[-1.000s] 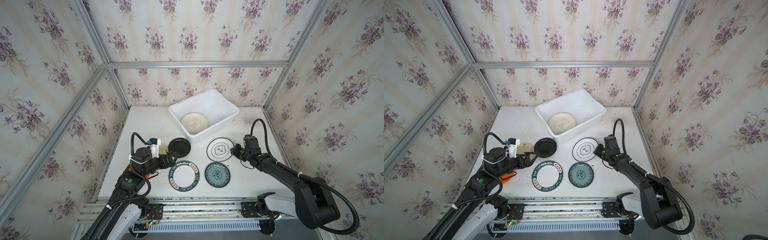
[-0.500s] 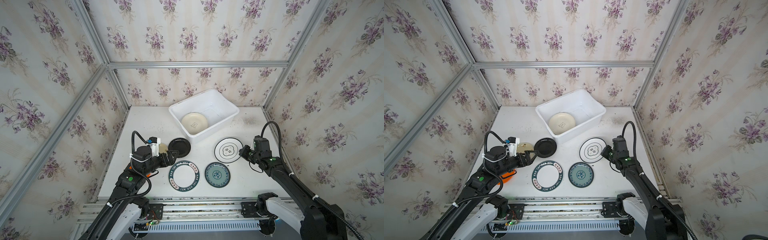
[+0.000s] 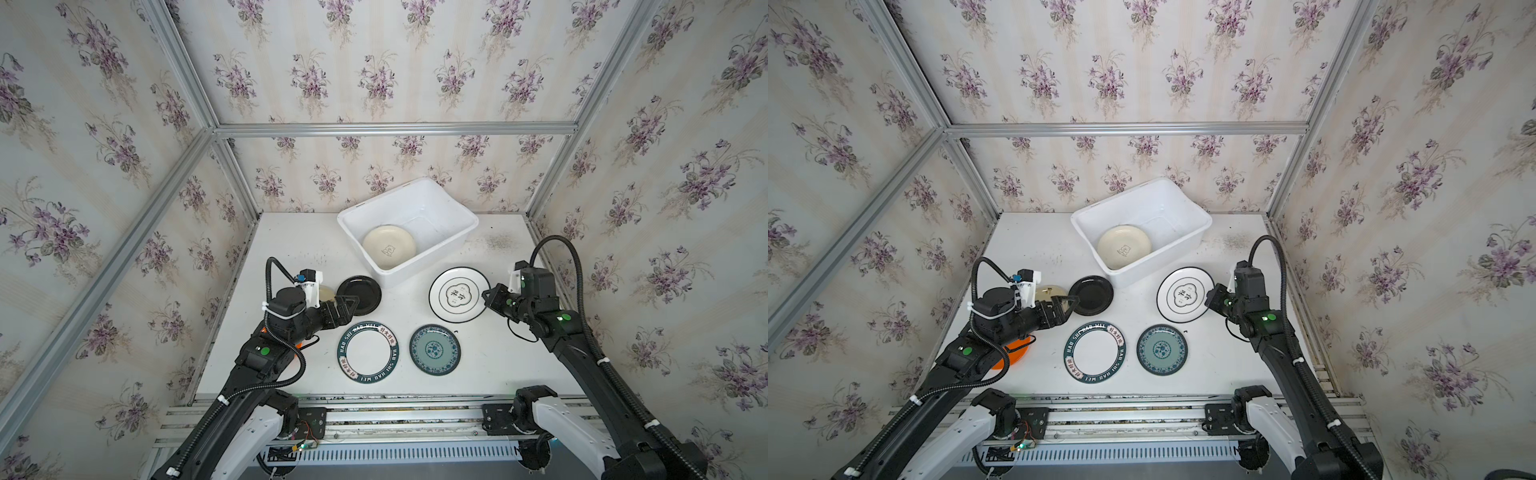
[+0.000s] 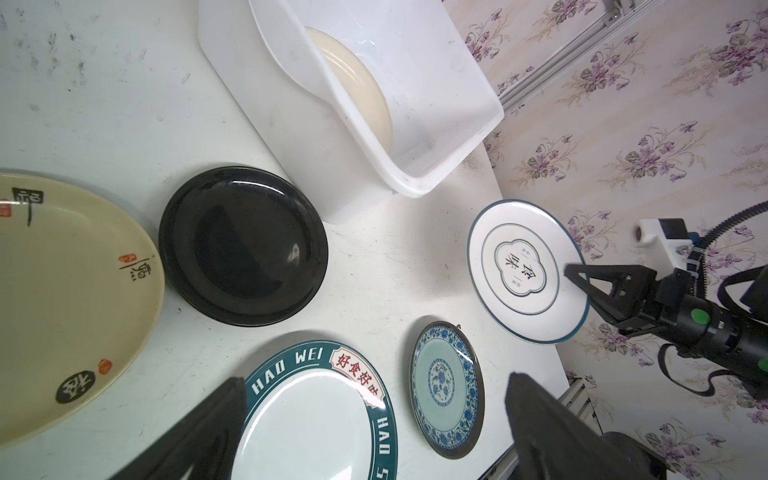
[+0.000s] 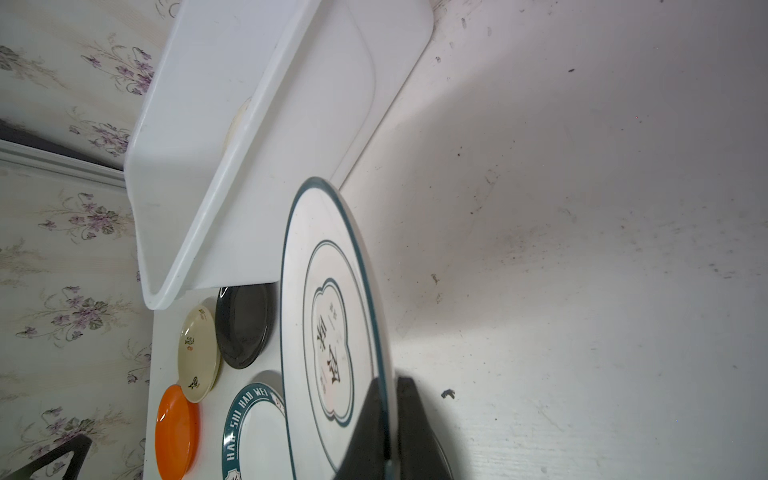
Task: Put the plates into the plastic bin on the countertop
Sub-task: 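Lift the teal-rimmed plate's edge with the right gripper, tilting it upright, then carry the upright plate into the white bin and release it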
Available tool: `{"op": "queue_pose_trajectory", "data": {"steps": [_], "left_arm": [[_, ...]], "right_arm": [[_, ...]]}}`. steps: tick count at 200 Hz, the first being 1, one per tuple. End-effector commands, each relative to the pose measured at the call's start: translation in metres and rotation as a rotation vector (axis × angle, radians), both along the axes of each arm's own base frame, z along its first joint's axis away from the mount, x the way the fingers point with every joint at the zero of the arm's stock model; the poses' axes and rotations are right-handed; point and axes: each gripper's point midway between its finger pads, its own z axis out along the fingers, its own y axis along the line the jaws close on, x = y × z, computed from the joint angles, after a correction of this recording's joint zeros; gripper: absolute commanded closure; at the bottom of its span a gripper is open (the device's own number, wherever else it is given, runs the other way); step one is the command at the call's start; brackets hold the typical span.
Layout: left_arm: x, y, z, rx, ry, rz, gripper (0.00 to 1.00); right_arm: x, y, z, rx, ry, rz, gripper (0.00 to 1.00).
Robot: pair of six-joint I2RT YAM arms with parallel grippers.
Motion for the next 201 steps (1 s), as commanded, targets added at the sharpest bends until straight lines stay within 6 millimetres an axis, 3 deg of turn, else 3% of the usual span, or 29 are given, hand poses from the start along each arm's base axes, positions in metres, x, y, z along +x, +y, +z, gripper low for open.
{"op": "queue_pose_trajectory", "data": {"steps": [1, 102, 152, 201], "left_arm": [[0.009, -0.006, 0.018, -0.037, -0.064, -0.014, 0.01], [0.023, -0.015, 0.012, -0.03, -0.049, -0.039, 0.01], [0.028, -0.013, 0.011, -0.005, -0.06, -0.027, 0.01], [0.031, -0.011, 0.013, 0.008, -0.069, -0.016, 0.01]], "right_arm": [[0.001, 0.008, 0.021, 0.037, -0.039, 0.032, 1.0], [0.019, 0.032, 0.082, 0.165, -0.143, 0.109, 1.0], [0.062, 0.058, 0.113, 0.174, -0.193, 0.168, 1.0], [0.12, 0.079, 0.119, 0.142, -0.212, 0.19, 1.0]]}}
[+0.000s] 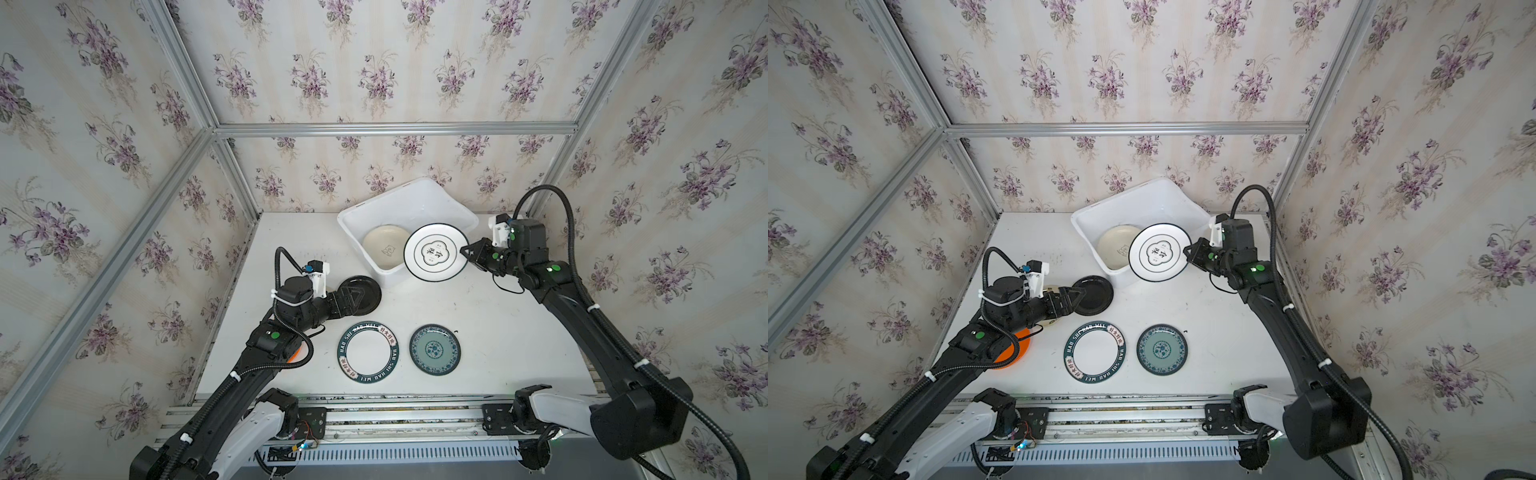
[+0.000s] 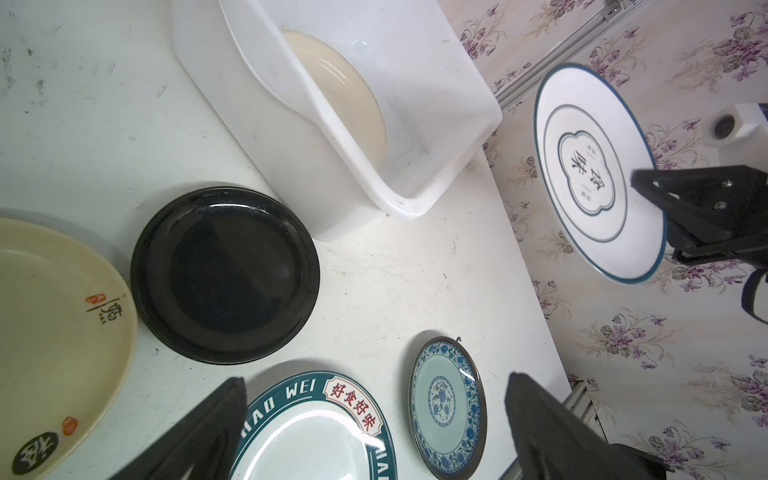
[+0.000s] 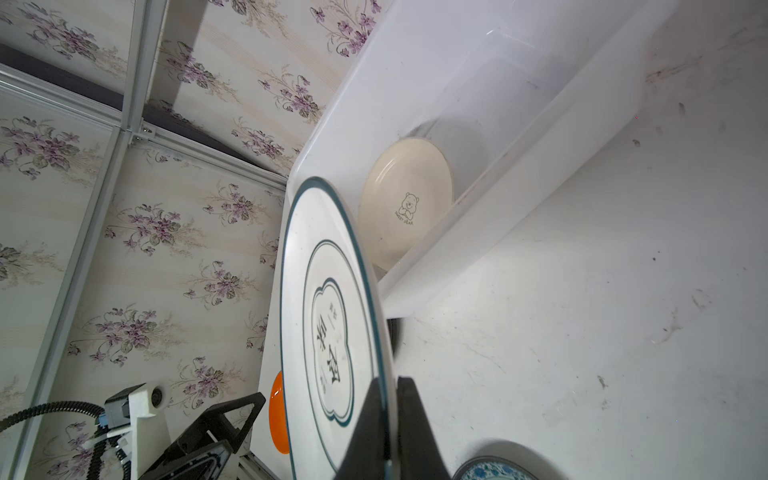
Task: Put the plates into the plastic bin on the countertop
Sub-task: 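Carry the upright plate into the white bin and release it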
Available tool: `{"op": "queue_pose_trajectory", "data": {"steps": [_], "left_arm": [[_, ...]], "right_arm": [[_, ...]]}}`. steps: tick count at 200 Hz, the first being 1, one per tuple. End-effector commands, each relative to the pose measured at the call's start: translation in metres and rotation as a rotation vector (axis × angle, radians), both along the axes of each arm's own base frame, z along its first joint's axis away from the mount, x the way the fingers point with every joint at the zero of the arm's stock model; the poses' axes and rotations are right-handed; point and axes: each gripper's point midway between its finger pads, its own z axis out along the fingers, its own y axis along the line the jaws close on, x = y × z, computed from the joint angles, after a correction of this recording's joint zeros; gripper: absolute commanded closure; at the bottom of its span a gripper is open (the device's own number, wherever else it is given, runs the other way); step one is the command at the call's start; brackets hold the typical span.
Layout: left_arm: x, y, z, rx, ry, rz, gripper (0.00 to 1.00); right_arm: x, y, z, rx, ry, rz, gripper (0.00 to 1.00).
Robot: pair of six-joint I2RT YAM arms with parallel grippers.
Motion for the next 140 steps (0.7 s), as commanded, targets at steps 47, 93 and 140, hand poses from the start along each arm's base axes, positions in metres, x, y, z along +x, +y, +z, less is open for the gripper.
{"op": "queue_pose_trajectory", "data": {"steps": [47, 93, 140], "left_arm": [[0.011, 0.009, 0.024, 0.015, -0.099, 0.051, 0.01], [0.016, 0.014, 0.026, 0.032, -0.093, 0.072, 0.01], [0.019, 0.016, 0.02, 0.019, -0.057, 0.092, 0.01]], "right_arm": [[0.085, 0.031, 0.011, -0.073, -0.111, 0.003, 1.0], [0.125, 0.053, -0.004, -0.143, -0.107, 0.023, 1.0], [0.157, 0.067, -0.025, -0.191, -0.099, 0.032, 1.0]]}}
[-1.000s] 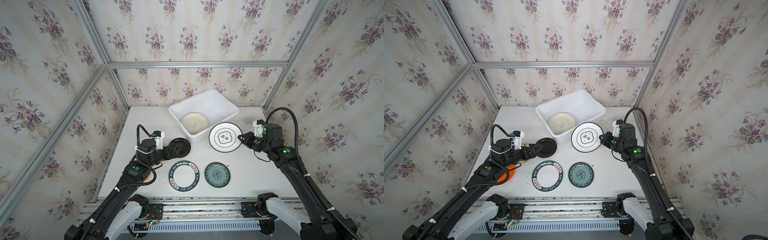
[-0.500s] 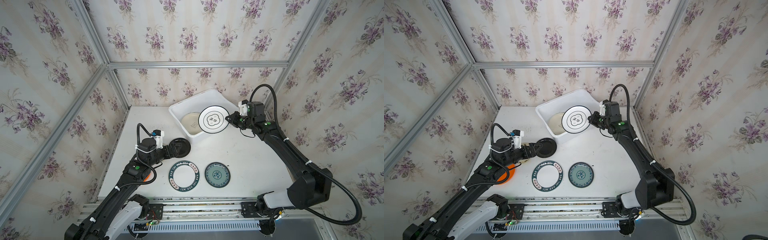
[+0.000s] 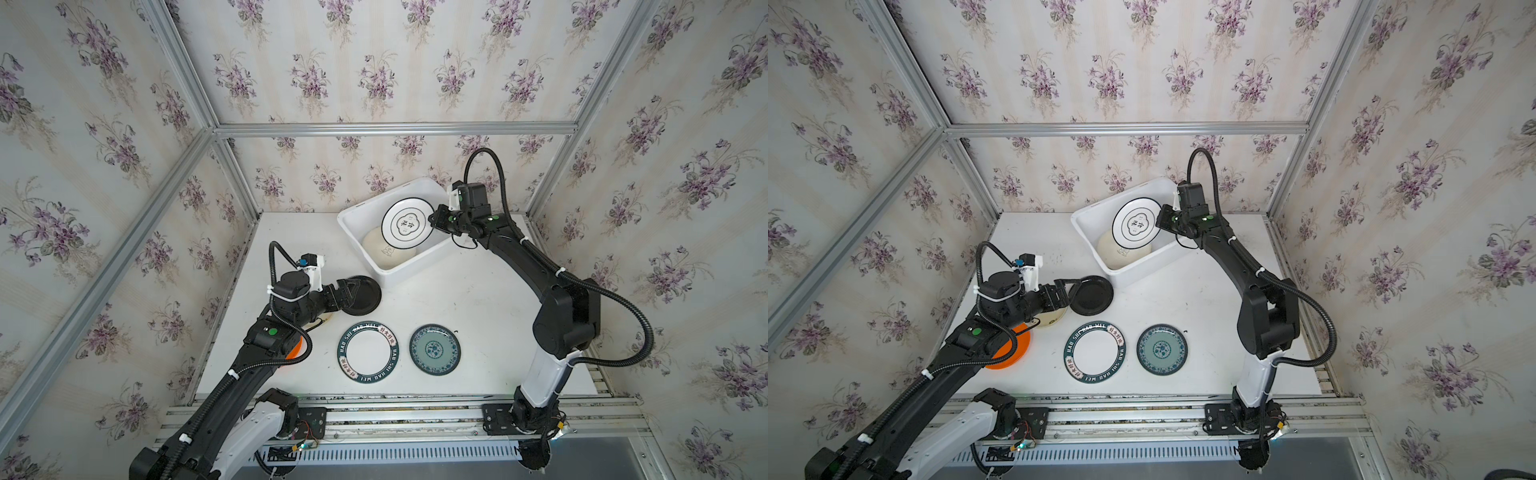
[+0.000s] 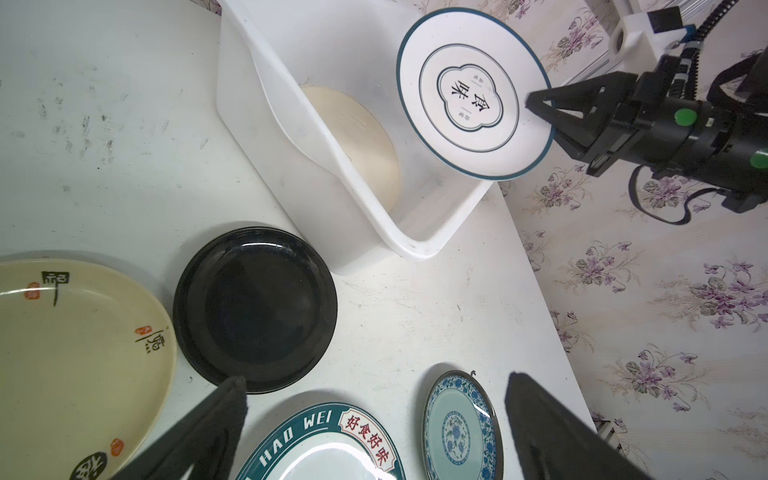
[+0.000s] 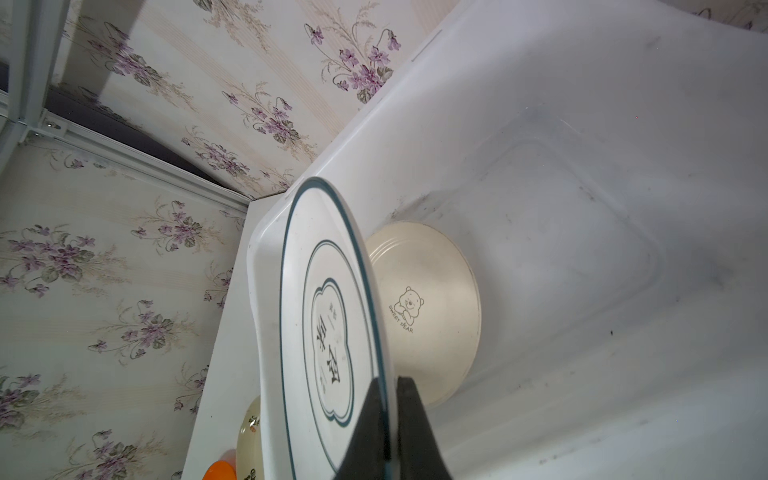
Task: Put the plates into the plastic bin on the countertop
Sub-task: 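Carry the upright plate into the white bin and release it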
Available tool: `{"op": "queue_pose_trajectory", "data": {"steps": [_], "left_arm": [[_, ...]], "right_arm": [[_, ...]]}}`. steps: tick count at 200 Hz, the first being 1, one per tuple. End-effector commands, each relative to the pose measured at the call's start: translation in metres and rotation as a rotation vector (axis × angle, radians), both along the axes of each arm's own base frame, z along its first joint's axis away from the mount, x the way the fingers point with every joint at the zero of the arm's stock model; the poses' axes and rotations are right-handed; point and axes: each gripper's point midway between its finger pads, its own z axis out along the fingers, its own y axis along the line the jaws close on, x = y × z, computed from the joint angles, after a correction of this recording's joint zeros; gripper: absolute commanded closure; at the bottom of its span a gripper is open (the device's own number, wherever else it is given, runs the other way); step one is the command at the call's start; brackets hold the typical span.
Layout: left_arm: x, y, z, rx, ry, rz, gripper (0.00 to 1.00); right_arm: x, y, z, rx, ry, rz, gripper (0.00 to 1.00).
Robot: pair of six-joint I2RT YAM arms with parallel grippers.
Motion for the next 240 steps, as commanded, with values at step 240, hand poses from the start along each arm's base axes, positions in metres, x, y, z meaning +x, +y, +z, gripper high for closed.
{"op": "queue_pose_trajectory", "data": {"steps": [240], "left_arm": [[0.014, 0.014, 0.0, 0.02, 0.026, 0.06, 0.01]], "right_arm": [[0.081, 0.05, -0.129, -0.299, 0.142, -0.024, 0.99]]}}
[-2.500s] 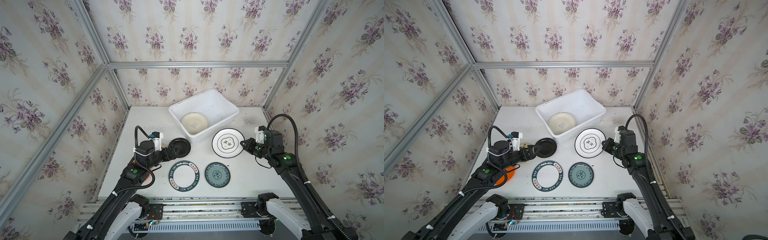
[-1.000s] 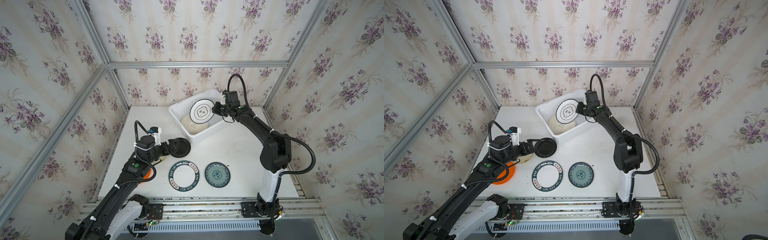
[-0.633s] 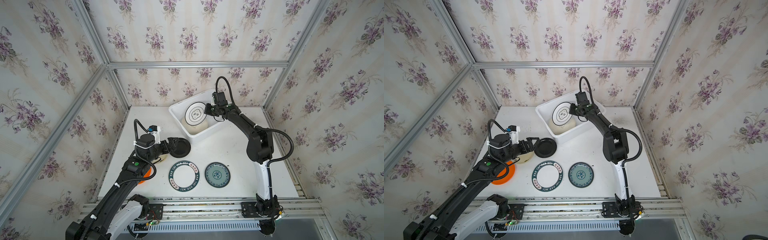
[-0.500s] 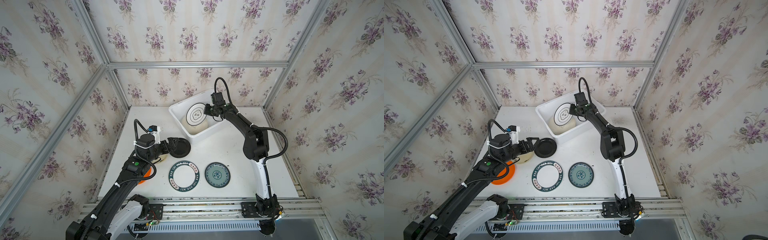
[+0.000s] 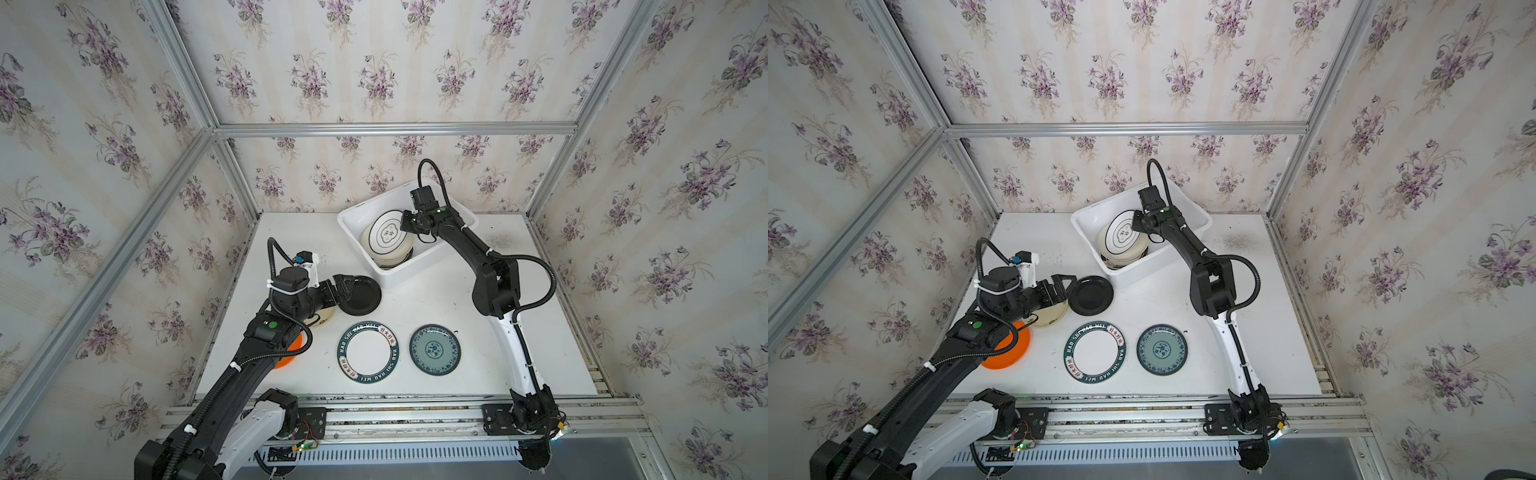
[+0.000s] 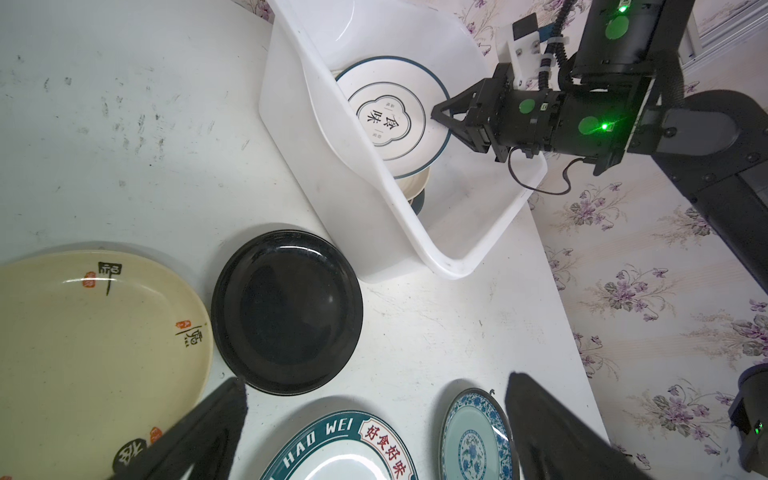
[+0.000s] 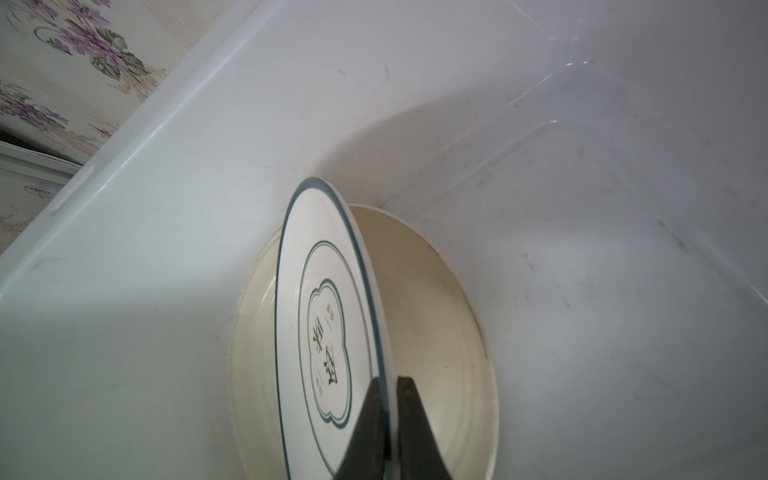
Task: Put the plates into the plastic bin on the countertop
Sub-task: 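Carry the upright plate into the white bin and release it, then withdraw the right gripper toward the blue floral plate while the left arm shifts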
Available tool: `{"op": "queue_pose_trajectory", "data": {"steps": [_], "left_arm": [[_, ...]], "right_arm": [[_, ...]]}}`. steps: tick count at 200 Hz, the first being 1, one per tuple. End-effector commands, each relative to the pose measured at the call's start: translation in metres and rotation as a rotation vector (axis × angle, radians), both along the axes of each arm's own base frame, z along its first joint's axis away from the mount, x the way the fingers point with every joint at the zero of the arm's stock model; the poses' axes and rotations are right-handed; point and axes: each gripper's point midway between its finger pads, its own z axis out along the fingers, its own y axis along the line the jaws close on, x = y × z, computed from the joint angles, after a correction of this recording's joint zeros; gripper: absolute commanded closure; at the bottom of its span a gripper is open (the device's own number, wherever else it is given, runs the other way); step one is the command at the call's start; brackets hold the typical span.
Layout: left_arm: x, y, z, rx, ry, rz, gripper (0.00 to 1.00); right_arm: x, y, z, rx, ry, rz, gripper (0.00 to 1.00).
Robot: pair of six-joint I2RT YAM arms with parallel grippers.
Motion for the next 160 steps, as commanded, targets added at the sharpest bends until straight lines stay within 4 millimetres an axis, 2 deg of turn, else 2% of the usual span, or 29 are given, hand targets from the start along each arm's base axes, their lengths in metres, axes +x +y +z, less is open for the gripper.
{"op": "queue_pose_trajectory", "data": {"steps": [1, 55, 72, 88, 115, 140, 160], "left_arm": [[0.002, -0.002, 0.006, -0.004, -0.019, -0.014, 0.01], [0.004, 0.0, 0.006, -0.002, -0.016, -0.009, 0.01], [0.001, -0.003, 0.007, -0.014, -0.014, -0.034, 0.01], [0.0, -0.003, 0.007, -0.017, -0.014, -0.036, 0.01], [-0.003, -0.003, 0.01, -0.018, -0.022, -0.042, 0.01], [-0.006, -0.002, 0.01, -0.015, -0.025, -0.04, 0.01], [-0.011, -0.01, 0.008, -0.029, -0.016, -0.093, 0.01]], "right_arm": [[-0.003, -0.009, -0.011, -0.064, 0.025, -0.018, 0.98], [-0.001, -0.01, -0.006, -0.077, 0.007, -0.013, 0.69], [0.0, -0.01, 0.003, -0.088, -0.01, 0.001, 0.51], [0.001, -0.012, 0.013, -0.111, -0.03, 0.012, 0.41], [0.0, -0.019, 0.056, -0.144, -0.116, 0.025, 0.25], [-0.008, -0.032, 0.106, -0.178, -0.196, 0.009, 0.22], [-0.025, -0.043, 0.141, -0.187, -0.222, -0.003, 0.21]]}}
